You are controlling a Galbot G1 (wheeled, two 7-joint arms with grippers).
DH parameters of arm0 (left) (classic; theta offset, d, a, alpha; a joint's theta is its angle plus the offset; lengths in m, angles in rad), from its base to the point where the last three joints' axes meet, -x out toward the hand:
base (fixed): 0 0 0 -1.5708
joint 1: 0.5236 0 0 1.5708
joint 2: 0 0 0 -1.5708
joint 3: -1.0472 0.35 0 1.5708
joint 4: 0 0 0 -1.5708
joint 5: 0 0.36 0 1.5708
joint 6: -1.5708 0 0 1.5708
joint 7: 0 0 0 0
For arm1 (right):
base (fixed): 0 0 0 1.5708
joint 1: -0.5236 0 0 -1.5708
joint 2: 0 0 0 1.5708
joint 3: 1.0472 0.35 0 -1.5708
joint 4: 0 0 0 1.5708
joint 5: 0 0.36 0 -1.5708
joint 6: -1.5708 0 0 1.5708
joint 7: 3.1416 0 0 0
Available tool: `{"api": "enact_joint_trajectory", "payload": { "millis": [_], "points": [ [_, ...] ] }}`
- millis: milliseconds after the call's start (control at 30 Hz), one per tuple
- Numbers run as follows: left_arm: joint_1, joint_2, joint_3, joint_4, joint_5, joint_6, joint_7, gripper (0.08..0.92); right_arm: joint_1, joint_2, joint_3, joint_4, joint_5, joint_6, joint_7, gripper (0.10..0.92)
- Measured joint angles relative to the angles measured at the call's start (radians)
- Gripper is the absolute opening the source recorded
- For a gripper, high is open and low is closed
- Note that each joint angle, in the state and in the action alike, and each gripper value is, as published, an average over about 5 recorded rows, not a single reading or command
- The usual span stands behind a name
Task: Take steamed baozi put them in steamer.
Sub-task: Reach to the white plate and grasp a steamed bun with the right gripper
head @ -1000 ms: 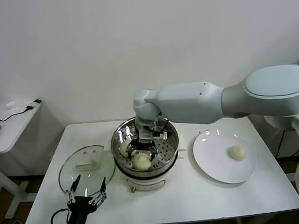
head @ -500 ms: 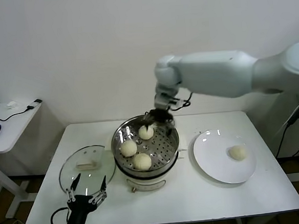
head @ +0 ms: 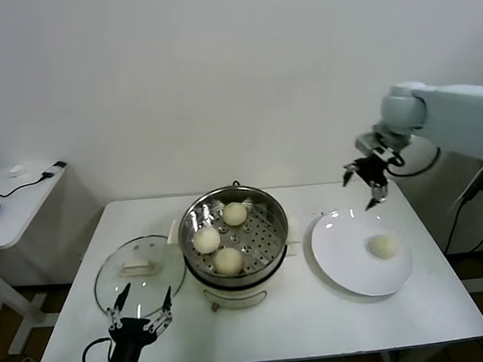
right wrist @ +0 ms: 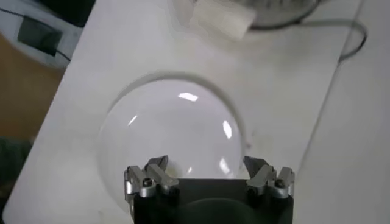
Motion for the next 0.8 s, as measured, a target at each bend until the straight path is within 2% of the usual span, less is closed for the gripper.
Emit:
{"api": "enact_joint_trajectory", "payload": {
  "millis": [367,800],
  "points": [
    [0.007,-0.011,0.002,0.013,0.015,0.003,0.001,0.823,-0.303,-0.088,0.217,-0.132,-0.147,-0.082,0.034,0.823],
    [0.013,-0.016,0.003,0.020,0.024,0.001,0.000,0.823,-0.548,-0.038,0.448,-0.284,-0.240,-0.118,0.088,0.823]
  ]
}}
